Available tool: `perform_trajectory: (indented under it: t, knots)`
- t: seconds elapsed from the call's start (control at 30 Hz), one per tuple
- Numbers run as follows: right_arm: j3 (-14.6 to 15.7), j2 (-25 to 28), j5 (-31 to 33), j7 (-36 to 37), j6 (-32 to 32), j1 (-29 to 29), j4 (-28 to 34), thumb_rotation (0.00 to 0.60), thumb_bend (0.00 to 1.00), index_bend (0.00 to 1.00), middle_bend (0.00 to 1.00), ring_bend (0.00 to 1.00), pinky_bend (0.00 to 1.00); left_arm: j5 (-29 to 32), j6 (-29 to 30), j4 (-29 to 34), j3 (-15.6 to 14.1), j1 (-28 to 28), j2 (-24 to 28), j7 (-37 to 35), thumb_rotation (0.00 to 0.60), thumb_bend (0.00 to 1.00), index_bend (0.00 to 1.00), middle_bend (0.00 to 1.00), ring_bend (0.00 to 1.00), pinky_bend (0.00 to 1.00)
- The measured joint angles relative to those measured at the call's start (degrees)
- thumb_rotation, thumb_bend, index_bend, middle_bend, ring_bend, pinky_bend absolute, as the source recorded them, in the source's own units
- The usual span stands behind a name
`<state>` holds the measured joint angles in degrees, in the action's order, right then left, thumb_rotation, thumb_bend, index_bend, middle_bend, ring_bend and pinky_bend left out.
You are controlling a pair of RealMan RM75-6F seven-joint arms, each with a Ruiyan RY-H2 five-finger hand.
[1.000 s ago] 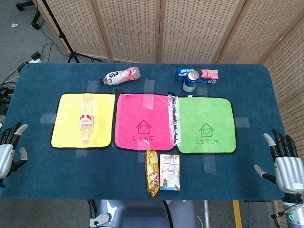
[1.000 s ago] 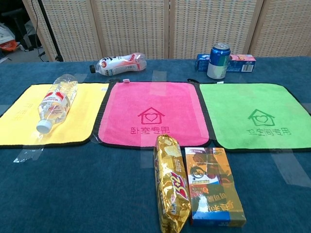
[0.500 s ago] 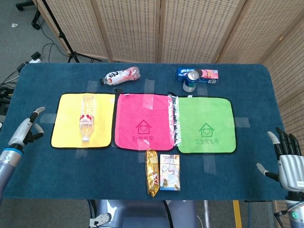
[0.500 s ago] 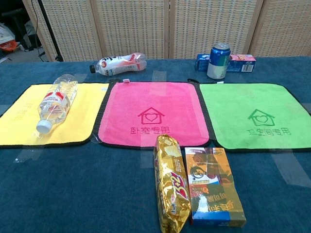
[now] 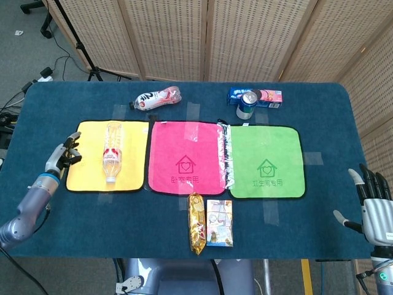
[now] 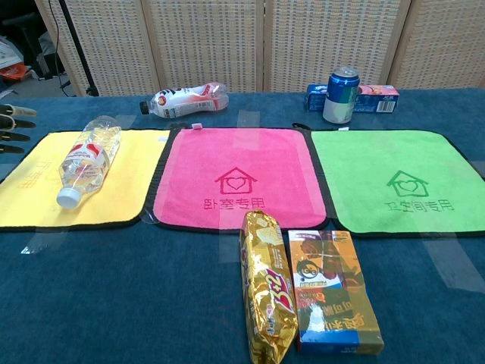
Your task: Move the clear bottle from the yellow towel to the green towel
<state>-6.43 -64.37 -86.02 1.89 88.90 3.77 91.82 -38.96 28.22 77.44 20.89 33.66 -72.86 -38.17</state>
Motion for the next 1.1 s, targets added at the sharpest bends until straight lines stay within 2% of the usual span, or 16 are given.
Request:
perform_trajectory:
  t: [0.37, 0.63, 1.1]
  knots:
    - [-0.1, 0.5, 0.3, 0.9, -0.1, 0.0, 0.2, 0.6, 0.16, 0.05, 0.0, 0.0, 0.0, 9.6, 0.6, -2.1, 1.1, 4.0, -5.0, 1.4, 0.6, 1.0, 0.0, 0.0, 0.0, 0.0]
    - [-0.1, 0.4, 0.4, 0.7, -0.4, 0.1, 0.2, 0.6, 0.16, 0.05, 0.0, 0.0, 0.0, 15.1, 3.6, -1.7, 1.9, 6.6, -9.0, 3.3, 0.6, 1.0, 0.0, 0.0, 0.0, 0.0]
    - [-0.3, 0.7, 1.0, 1.4, -0.8, 0.1, 0.3, 0.6, 0.16, 0.05, 0.0, 0.0, 0.0, 20.0, 11.9, 2.2, 4.4, 10.6, -15.6, 8.6, 0.6, 1.0, 0.0, 0.0, 0.0, 0.0]
